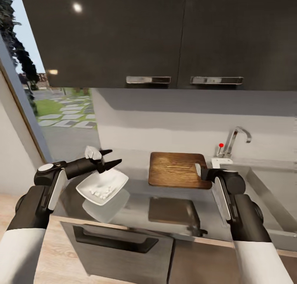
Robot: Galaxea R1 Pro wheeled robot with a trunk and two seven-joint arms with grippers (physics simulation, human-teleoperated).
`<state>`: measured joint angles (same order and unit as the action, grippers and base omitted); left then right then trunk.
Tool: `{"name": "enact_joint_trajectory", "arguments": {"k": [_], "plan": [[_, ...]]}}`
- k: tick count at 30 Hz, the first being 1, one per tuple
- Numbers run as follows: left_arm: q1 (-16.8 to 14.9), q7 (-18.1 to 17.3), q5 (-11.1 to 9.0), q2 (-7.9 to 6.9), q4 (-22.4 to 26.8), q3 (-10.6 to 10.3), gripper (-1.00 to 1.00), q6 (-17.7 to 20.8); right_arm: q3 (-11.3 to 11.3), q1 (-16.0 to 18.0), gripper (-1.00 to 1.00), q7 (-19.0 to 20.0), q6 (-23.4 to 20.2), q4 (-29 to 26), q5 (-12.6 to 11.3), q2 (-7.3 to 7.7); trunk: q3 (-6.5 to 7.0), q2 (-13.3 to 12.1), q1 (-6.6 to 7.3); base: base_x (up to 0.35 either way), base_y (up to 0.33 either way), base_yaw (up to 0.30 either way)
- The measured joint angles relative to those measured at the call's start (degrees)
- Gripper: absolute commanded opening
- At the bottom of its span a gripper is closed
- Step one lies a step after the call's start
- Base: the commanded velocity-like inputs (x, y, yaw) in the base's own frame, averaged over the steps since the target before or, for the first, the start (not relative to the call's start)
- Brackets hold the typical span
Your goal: In the kitchen, take the Vidalia onion out of the sink, dice it on the chopping board with the paring knife, put the diced onion into the bowl on the countertop, then place both the paring knife and the chopping board into the sink.
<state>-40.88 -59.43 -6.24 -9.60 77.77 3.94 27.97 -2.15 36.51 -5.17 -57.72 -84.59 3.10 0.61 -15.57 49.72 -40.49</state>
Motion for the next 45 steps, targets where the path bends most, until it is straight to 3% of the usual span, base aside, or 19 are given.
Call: {"name": "enact_joint_trajectory", "arguments": {"k": [18,20,21,23,24,25,26,27,30,31,34,36,39,45], "plan": [[-0.01,-0.04,0.08,-0.01,0.01,0.0,1.0,0.03,-0.9,0.01,-1.0,0.0,0.04,0.0,0.43,0.0,0.0,0.01,0.0,0.0,-0.281,0.0],[0.0,-0.05,0.09,0.01,0.02,0.01,1.0,0.04,-2.26,0.05,-1.0,-0.01,0.07,0.0,0.03,0.0,0.0,0.02,0.0,0.0,-0.03,0.0],[0.01,-0.05,0.09,0.01,0.01,0.01,1.0,0.04,-4.1,0.12,-1.0,-0.02,0.1,-0.01,-0.34,0.0,0.01,0.02,0.0,0.0,-0.011,0.0],[0.01,-0.05,0.1,0.01,0.02,0.0,1.0,0.05,-5.93,0.18,-1.0,-0.09,0.02,0.0,0.96,0.01,0.0,0.01,0.0,0.0,-0.007,0.0],[-0.01,-0.05,0.1,0.02,0.01,0.0,1.0,0.05,-7.18,0.25,-1.0,0.02,0.09,-0.01,-0.3,0.0,0.01,0.02,0.0,0.0,-0.004,0.0],[0.0,-0.06,0.1,0.02,0.01,0.0,1.0,0.06,-8.66,0.33,-1.0,-0.01,0.1,-0.01,-0.37,0.0,0.01,0.02,0.0,0.0,-0.001,0.0],[0.02,-0.06,0.09,0.0,0.01,0.0,1.0,0.07,-12.17,0.47,-1.0,0.03,0.14,-0.1,-1.2,0.01,0.01,0.01,0.0,0.0,0.0,0.0],[0.0,-0.05,0.07,-0.01,0.03,0.01,1.0,0.09,-13.75,0.48,-1.0,-0.22,-0.03,-0.01,1.67,0.02,0.0,0.01,0.0,0.0,0.0,0.0],[0.01,-0.06,0.09,0.0,0.01,0.0,1.0,0.08,-17.14,0.53,-1.0,0.03,0.1,-0.01,-0.71,-0.06,0.01,0.02,0.0,0.0,0.0,-0.007],[0.01,-0.06,0.08,0.01,0.02,0.0,1.0,0.07,-17.72,0.52,-1.0,-0.06,0.04,0.0,0.32,-0.16,0.0,0.01,0.0,0.0,0.0,-0.064],[-0.01,-0.06,0.08,0.0,-0.05,-0.01,1.0,0.05,-18.86,0.52,-1.0,0.1,0.11,-0.02,-1.12,-0.31,0.01,0.02,0.0,0.0,0.0,-0.166],[0.01,-0.06,0.08,0.02,-0.07,-0.01,1.0,0.07,-19.82,0.51,-1.0,-0.03,0.03,-0.02,0.15,-0.36,0.0,0.01,0.0,0.0,0.0,-0.234],[0.01,-0.06,0.08,0.03,-0.08,0.0,1.0,0.04,-21.65,0.51,-1.0,-0.03,0.04,-0.01,0.0,-0.66,0.02,0.01,0.0,0.0,0.0,-0.122],[-0.01,-0.06,0.08,0.01,-0.07,0.0,1.0,0.05,-25.25,0.49,-1.0,-0.09,0.04,0.07,-0.49,-3.61,0.03,0.01,0.0,0.0,0.0,-0.011]]}}
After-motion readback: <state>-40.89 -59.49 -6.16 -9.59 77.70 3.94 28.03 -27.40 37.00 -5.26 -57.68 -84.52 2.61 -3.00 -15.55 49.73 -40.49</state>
